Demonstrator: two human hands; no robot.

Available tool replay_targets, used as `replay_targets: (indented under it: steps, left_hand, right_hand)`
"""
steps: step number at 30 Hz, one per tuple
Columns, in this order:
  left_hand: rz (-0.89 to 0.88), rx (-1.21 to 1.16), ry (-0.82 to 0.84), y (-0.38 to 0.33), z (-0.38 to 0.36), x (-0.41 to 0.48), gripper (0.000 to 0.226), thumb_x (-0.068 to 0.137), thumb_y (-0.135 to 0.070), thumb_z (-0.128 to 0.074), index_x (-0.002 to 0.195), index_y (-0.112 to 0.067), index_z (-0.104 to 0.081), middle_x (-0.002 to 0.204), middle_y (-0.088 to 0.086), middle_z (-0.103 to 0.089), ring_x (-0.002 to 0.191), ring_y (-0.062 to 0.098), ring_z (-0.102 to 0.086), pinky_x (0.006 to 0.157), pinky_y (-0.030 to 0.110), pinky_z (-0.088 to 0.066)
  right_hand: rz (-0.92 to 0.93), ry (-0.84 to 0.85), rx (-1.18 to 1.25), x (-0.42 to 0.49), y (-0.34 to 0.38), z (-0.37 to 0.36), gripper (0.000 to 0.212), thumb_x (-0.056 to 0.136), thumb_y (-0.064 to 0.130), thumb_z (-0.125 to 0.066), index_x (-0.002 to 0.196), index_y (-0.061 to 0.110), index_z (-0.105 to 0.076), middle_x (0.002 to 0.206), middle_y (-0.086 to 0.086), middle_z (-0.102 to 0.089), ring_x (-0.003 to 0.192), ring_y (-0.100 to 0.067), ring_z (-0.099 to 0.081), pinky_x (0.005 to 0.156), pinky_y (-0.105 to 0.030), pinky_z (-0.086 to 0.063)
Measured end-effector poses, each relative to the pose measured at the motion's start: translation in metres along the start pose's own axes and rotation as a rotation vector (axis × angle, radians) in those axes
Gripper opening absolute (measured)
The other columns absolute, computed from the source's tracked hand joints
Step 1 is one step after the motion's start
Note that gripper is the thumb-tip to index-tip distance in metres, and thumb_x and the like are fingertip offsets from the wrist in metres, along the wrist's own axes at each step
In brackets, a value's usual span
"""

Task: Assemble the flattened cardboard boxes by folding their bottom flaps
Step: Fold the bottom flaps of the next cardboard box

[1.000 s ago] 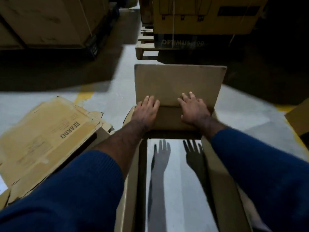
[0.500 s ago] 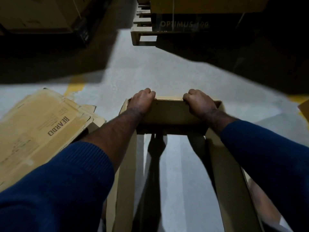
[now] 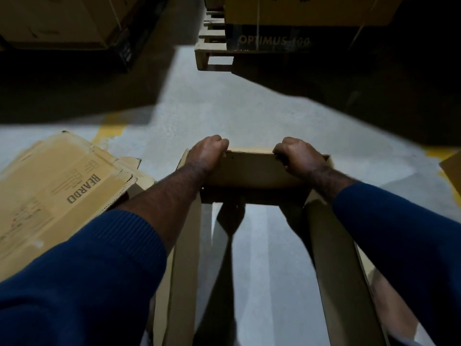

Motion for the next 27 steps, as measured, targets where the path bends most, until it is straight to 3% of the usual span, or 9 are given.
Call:
replay_targets:
  steps: [5, 7, 9, 11, 15, 19, 24, 27]
  left_hand:
    - [0.035, 0.062, -0.034, 0.031, -0.006, -0.008, 0.022, 0.101, -0.024, -0.045, 0.107, -0.007, -0.057, 0.119, 0.018, -0.054, 0.108, 0.040, -0.052, 0.091, 0.056, -0.048]
    - [0.153, 0.004, -0.044, 0.044, -0.004, -0.013, 0.017, 0.097, -0.020, -0.056, 0.109, -0.006, -0.056, 0.117, 0.018, -0.054, 0.105, 0.038, -0.052, 0.086, 0.051, -0.050]
    - [0.166, 0.034, -0.098, 0.046, 0.003, -0.017, 0.029, 0.085, -0.007, -0.073, 0.108, -0.010, -0.057, 0.110, 0.012, -0.056, 0.097, 0.027, -0.052, 0.075, 0.040, -0.051]
    - [0.157, 0.041, -0.076, 0.045, 0.003, -0.017, 0.029, 0.083, -0.001, -0.073, 0.104, -0.011, -0.057, 0.105, 0.009, -0.057, 0.094, 0.024, -0.052, 0.071, 0.037, -0.051]
    - [0.229, -0.010, -0.019, 0.049, 0.004, -0.012, 0.015, 0.086, 0.003, -0.064, 0.093, -0.010, -0.061, 0.098, 0.010, -0.059, 0.087, 0.025, -0.055, 0.067, 0.037, -0.050]
    - [0.257, -0.023, 0.019, 0.050, 0.008, -0.009, 0.011, 0.085, 0.001, -0.065, 0.092, -0.007, -0.065, 0.097, 0.012, -0.061, 0.086, 0.027, -0.057, 0.064, 0.032, -0.040]
    - [0.163, 0.074, -0.013, 0.042, 0.008, -0.008, 0.018, 0.084, -0.001, -0.071, 0.097, -0.009, -0.062, 0.100, 0.011, -0.059, 0.087, 0.027, -0.057, 0.064, 0.036, -0.046]
    - [0.004, 0.026, 0.053, 0.015, 0.005, 0.003, 0.028, 0.086, -0.009, -0.071, 0.111, -0.012, -0.062, 0.112, 0.010, -0.058, 0.103, 0.030, -0.056, 0.083, 0.043, -0.053]
  right_hand:
    - [-0.039, -0.034, -0.068, -0.018, -0.037, 0.005, 0.039, 0.087, 0.003, -0.069, 0.124, 0.012, -0.066, 0.118, -0.013, -0.059, 0.109, -0.035, -0.057, 0.079, -0.044, -0.055]
    - [-0.066, -0.061, -0.122, -0.027, -0.049, 0.009, 0.037, 0.086, 0.005, -0.071, 0.122, 0.011, -0.066, 0.115, -0.015, -0.060, 0.107, -0.036, -0.057, 0.074, -0.044, -0.055]
    - [-0.076, -0.070, -0.147, -0.031, -0.056, 0.013, 0.034, 0.085, 0.006, -0.073, 0.118, 0.010, -0.069, 0.111, -0.015, -0.062, 0.102, -0.036, -0.058, 0.070, -0.042, -0.054]
    - [-0.090, -0.063, -0.138, -0.030, -0.057, 0.014, 0.030, 0.085, 0.005, -0.075, 0.115, 0.009, -0.071, 0.107, -0.014, -0.064, 0.098, -0.035, -0.060, 0.068, -0.039, -0.052]
    - [-0.160, -0.017, -0.092, -0.024, -0.055, 0.016, 0.026, 0.084, 0.001, -0.075, 0.107, 0.012, -0.073, 0.104, -0.011, -0.065, 0.094, -0.034, -0.062, 0.078, -0.046, -0.056]
    - [-0.228, 0.054, -0.070, -0.021, -0.056, 0.017, 0.022, 0.085, 0.004, -0.075, 0.103, 0.016, -0.073, 0.105, -0.009, -0.067, 0.096, -0.029, -0.064, 0.082, -0.045, -0.057]
    - [-0.186, 0.052, -0.098, -0.022, -0.054, 0.016, 0.022, 0.086, 0.006, -0.075, 0.106, 0.015, -0.071, 0.107, -0.009, -0.064, 0.096, -0.028, -0.062, 0.081, -0.045, -0.057]
    - [-0.097, 0.047, -0.113, -0.014, -0.041, 0.016, 0.020, 0.086, 0.007, -0.074, 0.104, 0.015, -0.069, 0.107, -0.007, -0.060, 0.097, -0.029, -0.061, 0.078, -0.044, -0.056]
Point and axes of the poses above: each hand's wrist, its own x-axis towards the middle knuckle, its own z-axis out of the back of the hand, y = z × x, the point moved 7 cm from there along x, towards the middle knuckle
